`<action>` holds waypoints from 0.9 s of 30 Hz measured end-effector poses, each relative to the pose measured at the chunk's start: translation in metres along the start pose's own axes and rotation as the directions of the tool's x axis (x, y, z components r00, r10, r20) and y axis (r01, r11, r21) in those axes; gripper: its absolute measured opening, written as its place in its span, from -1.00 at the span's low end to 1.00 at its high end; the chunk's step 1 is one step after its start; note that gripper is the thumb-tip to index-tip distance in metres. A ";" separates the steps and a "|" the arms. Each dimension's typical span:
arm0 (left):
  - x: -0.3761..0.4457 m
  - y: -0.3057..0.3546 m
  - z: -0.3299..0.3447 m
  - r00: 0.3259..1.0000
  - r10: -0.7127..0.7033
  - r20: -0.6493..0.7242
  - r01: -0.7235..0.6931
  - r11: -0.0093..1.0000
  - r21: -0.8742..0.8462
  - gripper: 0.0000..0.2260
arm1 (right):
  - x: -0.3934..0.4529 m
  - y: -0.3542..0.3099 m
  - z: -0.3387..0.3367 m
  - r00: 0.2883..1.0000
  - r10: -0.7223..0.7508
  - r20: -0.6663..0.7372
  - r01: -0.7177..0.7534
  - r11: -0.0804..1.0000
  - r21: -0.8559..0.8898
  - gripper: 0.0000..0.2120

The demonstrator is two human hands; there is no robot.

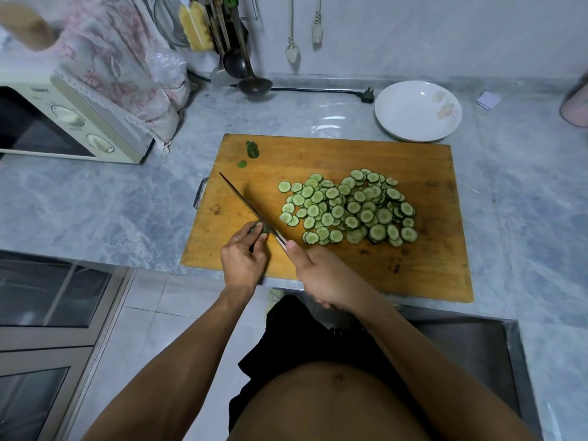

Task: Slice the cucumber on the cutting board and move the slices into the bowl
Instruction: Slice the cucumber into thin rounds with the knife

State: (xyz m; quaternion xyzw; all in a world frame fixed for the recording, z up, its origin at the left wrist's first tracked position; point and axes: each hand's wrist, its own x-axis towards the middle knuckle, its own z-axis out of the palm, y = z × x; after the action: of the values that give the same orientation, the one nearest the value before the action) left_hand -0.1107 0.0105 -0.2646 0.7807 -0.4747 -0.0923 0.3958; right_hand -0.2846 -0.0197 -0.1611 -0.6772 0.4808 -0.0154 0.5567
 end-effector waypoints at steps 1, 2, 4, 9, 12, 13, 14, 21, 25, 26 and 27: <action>0.000 -0.001 0.000 1.000 0.013 0.000 -0.013 1.000 0.001 -0.80 | 0.003 0.000 0.001 1.000 0.009 -0.001 -0.009 1.000 0.001 -0.36; -0.001 -0.002 0.001 1.000 0.026 -0.001 -0.026 1.000 0.000 -0.80 | 0.006 0.000 0.002 1.000 0.022 -0.001 -0.022 1.000 0.003 -0.36; -0.005 -0.001 0.002 1.000 0.029 0.000 -0.029 1.000 -0.011 -0.81 | 0.013 0.000 0.004 0.999 0.041 -0.008 -0.041 0.999 0.003 -0.35; -0.005 -0.002 0.002 1.000 0.016 0.007 -0.016 1.000 -0.020 -0.80 | 0.022 0.003 0.005 0.999 0.032 -0.023 -0.032 1.000 0.000 -0.35; -0.005 0.000 0.001 1.000 0.010 0.001 -0.010 0.999 -0.033 -0.79 | 0.024 0.007 0.004 0.998 0.042 -0.040 -0.041 0.999 0.036 -0.36; -0.005 0.001 0.000 1.000 0.002 -0.006 -0.002 0.999 -0.032 -0.79 | 0.024 0.008 0.002 0.998 0.054 -0.042 -0.052 0.997 0.051 -0.35; -0.006 0.001 0.000 1.000 -0.005 -0.012 0.004 1.000 -0.031 -0.79 | 0.023 0.009 -0.001 0.997 0.066 -0.041 -0.063 0.996 0.064 -0.35; -0.005 -0.001 -0.002 1.000 0.013 -0.019 -0.014 0.999 -0.037 -0.81 | 0.007 0.014 -0.021 0.997 0.078 0.001 -0.077 0.987 0.140 -0.39; -0.004 -0.001 -0.003 0.999 0.018 -0.029 -0.020 0.998 -0.060 -0.81 | -0.009 0.013 -0.019 1.000 -0.008 -0.017 0.008 0.999 0.035 -0.38; -0.004 -0.001 -0.003 1.000 0.016 -0.027 -0.018 0.998 -0.062 -0.81 | -0.011 0.012 -0.017 1.000 -0.024 -0.019 0.024 1.000 0.019 -0.39; -0.005 -0.001 -0.003 1.000 0.011 -0.024 -0.013 0.998 -0.064 -0.81 | -0.012 0.012 -0.016 0.999 -0.040 -0.018 0.040 0.999 0.005 -0.41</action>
State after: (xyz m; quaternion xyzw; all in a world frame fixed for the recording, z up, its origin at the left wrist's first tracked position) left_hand -0.1113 0.0161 -0.2643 0.7657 -0.4714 -0.0959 0.4271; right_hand -0.3076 -0.0224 -0.1580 -0.6852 0.4720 -0.0337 0.5537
